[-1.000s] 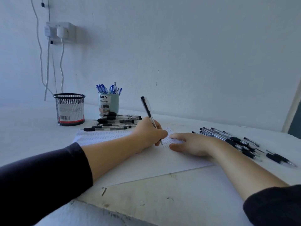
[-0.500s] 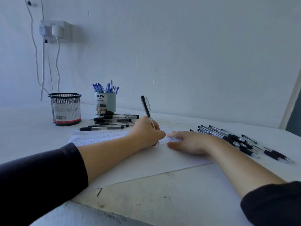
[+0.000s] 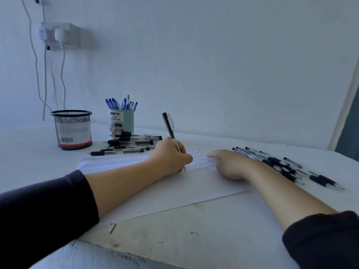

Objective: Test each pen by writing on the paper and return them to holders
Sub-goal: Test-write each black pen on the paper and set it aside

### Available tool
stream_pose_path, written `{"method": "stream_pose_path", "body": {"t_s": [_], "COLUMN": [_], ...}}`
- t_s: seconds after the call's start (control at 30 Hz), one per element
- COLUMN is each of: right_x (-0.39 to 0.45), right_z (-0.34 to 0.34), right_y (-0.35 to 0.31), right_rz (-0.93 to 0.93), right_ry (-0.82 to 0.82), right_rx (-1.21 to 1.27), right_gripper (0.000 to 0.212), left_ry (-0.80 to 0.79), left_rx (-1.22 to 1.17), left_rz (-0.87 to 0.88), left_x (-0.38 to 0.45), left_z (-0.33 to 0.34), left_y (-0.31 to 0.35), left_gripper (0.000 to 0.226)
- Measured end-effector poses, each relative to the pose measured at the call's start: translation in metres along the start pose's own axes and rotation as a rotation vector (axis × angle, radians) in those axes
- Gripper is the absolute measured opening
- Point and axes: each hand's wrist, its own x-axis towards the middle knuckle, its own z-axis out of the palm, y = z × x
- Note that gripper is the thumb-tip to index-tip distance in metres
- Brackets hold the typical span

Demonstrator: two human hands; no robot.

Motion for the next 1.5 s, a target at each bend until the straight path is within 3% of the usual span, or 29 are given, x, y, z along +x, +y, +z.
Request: {"method": "stream_pose_path", "body": {"t_s": [1.5], "right_x": [-0.0044], "right_z": [-0.0025], "right_y": [-0.0046], "right_rz": [-0.002], "right_ry": [-0.013], "right_rx": [-0.048], "right_gripper": [0.045], "left_ry": [-0.026], "left_rx": [-0.010], "left_rz": [0.037], "left_x": [-0.0037], "left_z": [0.0010], "left_y": [0.0008], "left_gripper": [0.020]}}
